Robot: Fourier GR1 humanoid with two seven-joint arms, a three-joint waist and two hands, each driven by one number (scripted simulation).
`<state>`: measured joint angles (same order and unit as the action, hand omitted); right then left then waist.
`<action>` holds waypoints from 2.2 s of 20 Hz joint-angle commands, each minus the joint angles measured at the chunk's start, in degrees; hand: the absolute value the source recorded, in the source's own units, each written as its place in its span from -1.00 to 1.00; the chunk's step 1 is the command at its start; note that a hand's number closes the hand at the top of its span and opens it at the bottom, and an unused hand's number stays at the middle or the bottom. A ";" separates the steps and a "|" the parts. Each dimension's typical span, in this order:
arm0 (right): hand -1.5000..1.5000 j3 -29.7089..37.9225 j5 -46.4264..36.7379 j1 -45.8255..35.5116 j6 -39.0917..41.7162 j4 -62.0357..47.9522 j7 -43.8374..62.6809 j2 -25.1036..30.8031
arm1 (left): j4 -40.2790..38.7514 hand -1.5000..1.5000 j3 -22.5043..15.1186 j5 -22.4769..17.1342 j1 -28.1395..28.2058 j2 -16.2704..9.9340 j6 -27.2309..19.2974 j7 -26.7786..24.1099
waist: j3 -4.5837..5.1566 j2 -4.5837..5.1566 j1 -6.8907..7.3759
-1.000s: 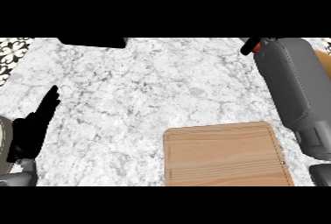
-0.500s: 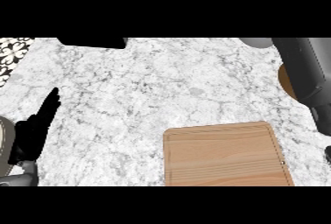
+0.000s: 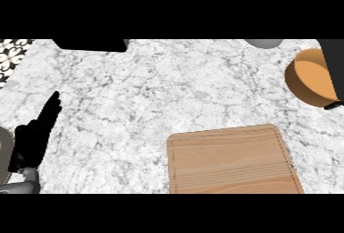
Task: Pick the tomato from the cutting board and place it in the pot
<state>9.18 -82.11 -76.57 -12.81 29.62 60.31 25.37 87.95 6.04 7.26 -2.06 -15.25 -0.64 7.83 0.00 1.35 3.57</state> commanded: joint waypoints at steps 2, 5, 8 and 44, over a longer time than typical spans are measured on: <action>1.00 3.43 0.44 -0.23 -8.21 -5.30 -1.21 4.12 | 0.63 0.00 0.69 -0.39 -0.46 -0.44 0.37 1.18 | -0.05 -0.13 -0.47; 1.00 5.22 0.96 -1.44 -8.08 -8.00 -3.79 7.53 | 0.89 0.00 0.73 -0.66 2.93 0.02 0.76 -0.55 | -0.02 -0.14 -0.21; 1.00 7.66 3.09 1.59 -11.71 -10.59 -9.43 10.65 | -1.89 0.00 2.06 -0.48 -0.02 -1.32 0.89 -1.56 | -0.07 0.28 -0.55; -1.00 31.96 30.55 9.32 -40.15 -9.47 -47.52 11.24 | -2.39 0.00 0.65 0.23 -1.69 1.18 0.53 -1.34 | -0.28 0.27 -0.27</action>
<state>37.83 -56.59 -67.35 -49.34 18.35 18.33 39.03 87.50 6.58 7.25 -2.74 -14.76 0.52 7.15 -0.36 1.87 4.36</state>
